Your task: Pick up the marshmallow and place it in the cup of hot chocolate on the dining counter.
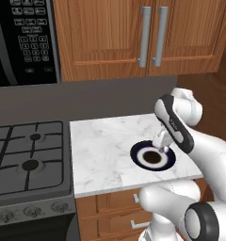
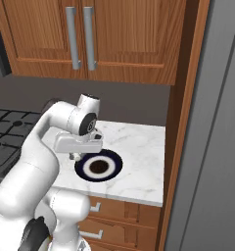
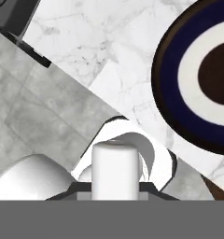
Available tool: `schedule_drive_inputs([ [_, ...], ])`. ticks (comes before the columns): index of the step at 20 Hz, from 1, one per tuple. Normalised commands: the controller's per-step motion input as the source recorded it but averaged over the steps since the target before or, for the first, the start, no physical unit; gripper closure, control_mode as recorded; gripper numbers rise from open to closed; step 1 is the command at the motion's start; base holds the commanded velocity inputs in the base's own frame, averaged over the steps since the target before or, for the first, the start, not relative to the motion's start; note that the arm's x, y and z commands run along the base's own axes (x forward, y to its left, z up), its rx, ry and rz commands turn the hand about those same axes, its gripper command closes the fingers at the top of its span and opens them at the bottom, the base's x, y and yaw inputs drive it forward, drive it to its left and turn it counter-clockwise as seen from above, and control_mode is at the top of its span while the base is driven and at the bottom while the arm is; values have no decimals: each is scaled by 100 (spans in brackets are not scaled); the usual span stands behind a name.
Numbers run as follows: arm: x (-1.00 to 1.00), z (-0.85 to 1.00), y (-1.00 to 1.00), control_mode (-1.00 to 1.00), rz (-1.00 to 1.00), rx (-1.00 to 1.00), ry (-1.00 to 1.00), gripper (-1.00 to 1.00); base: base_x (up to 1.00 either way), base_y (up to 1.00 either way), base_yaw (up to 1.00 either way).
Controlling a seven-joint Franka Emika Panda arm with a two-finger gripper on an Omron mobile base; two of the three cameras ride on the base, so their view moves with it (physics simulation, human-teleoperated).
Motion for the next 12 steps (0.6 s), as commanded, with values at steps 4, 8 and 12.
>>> schedule_drive_inputs([
  [4, -29, 75, 0, -100, -17, 0, -3, 100, 0, 0, 0],
  [8, -12, 67, 2, -100, -20, 0, -10, 100, 0, 0, 0],
  [12, -13, 56, 10, -100, -20, 0, -2, 100, 0, 0, 0],
])
